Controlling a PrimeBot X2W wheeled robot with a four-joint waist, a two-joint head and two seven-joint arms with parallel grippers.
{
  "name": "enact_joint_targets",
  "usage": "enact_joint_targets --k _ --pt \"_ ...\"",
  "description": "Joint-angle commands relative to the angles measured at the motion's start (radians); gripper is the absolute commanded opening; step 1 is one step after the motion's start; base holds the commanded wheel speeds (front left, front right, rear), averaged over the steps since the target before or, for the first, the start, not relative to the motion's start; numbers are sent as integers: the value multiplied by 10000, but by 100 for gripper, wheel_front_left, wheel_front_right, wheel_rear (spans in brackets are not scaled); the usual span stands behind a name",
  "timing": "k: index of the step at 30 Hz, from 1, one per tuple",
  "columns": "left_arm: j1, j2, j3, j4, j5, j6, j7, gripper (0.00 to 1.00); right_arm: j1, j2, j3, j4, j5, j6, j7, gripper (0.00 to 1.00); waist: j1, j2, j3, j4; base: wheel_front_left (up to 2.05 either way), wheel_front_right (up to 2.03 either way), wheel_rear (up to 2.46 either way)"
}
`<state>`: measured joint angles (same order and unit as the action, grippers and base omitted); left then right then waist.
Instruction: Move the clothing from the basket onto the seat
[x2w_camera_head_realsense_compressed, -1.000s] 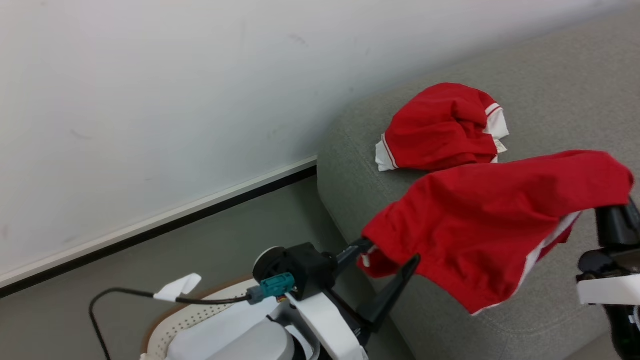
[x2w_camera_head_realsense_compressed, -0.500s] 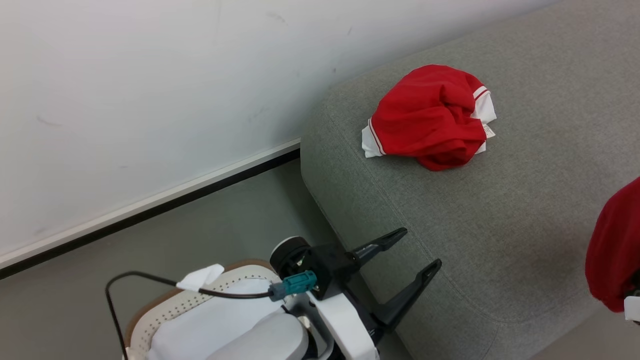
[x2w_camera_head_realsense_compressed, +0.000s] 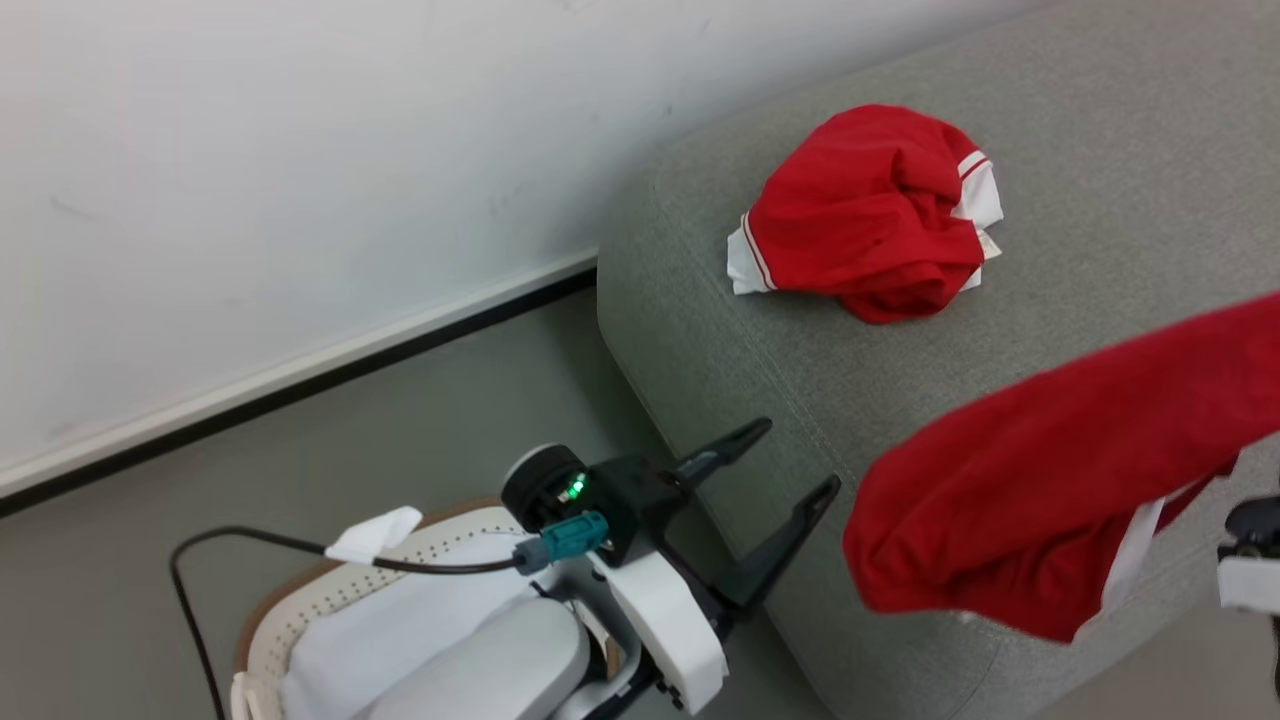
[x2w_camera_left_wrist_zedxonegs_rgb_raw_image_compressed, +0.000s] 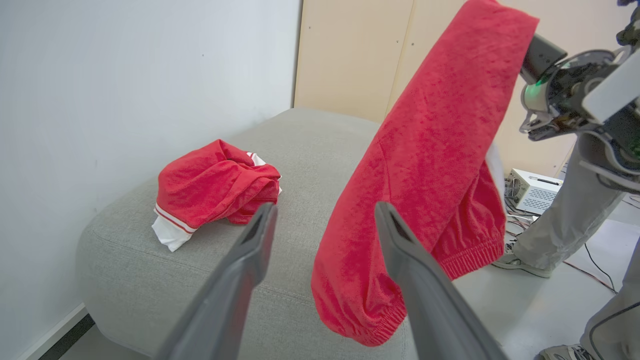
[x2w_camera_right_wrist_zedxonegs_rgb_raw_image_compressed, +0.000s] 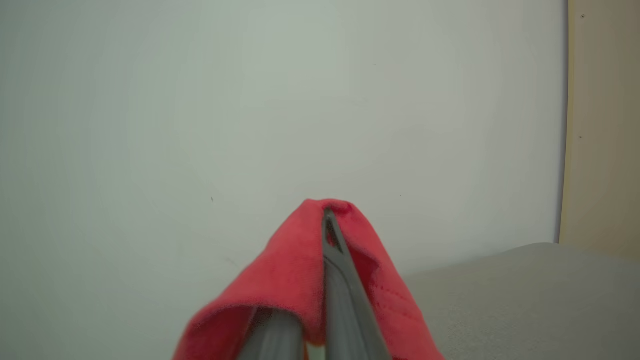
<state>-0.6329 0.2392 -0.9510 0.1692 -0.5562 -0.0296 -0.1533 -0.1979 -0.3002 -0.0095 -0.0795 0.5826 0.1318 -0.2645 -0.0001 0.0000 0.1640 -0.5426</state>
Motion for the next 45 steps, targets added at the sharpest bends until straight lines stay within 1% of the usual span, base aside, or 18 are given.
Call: enact_joint_targets --k 1,4,11,16,17,18,19,22,25,28,33,38,40,42,43,45 --pt "-158 157 54 -71 185 86 67 100 -376 -126 73 62 108 -23 5 0 1 0 238 1 0 0 0" --pt "-326 376 175 -275 250 224 261 100 -1148 -329 216 225 280 -23 5 0 1 0 729 37 0 0 0" --pt "-1045 815 256 -762 452 227 875 100 -2833 -1223 84 1000 353 -23 7 0 1 0 2312 635 0 0 0" --pt "-1517 1120 323 -1068 632 235 1278 100 -3866 -1749 -536 1604 528 -23 7 0 1 0 3362 943 0 0 0" --pt "-1586 1186 342 -1113 648 248 1328 100 -4042 -1873 -646 1773 558 -23 9 0 1 0 3520 991 0 0 0" --pt "-1674 1226 362 -1167 685 267 1419 100 -4182 -2142 -749 1975 325 -23 9 0 1 0 3697 1046 0 0 0" --pt "-1740 1239 365 -1220 721 271 1470 100 -4343 -2268 -849 2207 265 -23 4 0 1 0 3841 1105 0 0 0" --pt "-1908 1342 371 -1356 813 287 1617 100 -4891 -2536 -1115 2984 165 -23 9 0 1 0 4231 1283 0 0 0" --pt "-2011 1453 388 -1455 854 330 1715 100 -5395 -2609 -1238 3929 313 -23 9 0 1 0 4532 1454 0 0 0" --pt "-2069 1531 401 -1560 900 360 1787 100 -5822 -2848 -778 5176 235 -23 109 0 1 0 4773 1623 0 0 0" --pt "-2108 1632 429 -1638 875 411 1788 100 -6389 -3085 153 7201 25 -23 671 0 1 0 4992 1872 0 0 0" --pt "-2096 1584 447 -1612 807 477 1645 100 -6819 -3246 932 8906 225 -23 1283 0 1 0 5016 2024 0 0 0" --pt "-2040 1568 447 -1567 762 475 1596 100 -6890 -3138 1249 9412 424 -23 1647 0 1 0 4970 2046 0 0 0" --pt "-1968 1559 455 -1514 704 484 1551 100 -6983 -3175 1515 9806 694 -23 1962 0 1 0 4898 2056 0 0 0" --pt "-1968 1559 455 -1514 704 484 1551 100 -6983 -3175 1515 9806 694 -23 1962 0 1 0 4898 2056 0 0 0" --pt "-1906 1557 461 -1461 660 512 1508 100 -6984 -3131 1839 10025 918 -23 2279 0 1 0 4804 2047 0 0 0"
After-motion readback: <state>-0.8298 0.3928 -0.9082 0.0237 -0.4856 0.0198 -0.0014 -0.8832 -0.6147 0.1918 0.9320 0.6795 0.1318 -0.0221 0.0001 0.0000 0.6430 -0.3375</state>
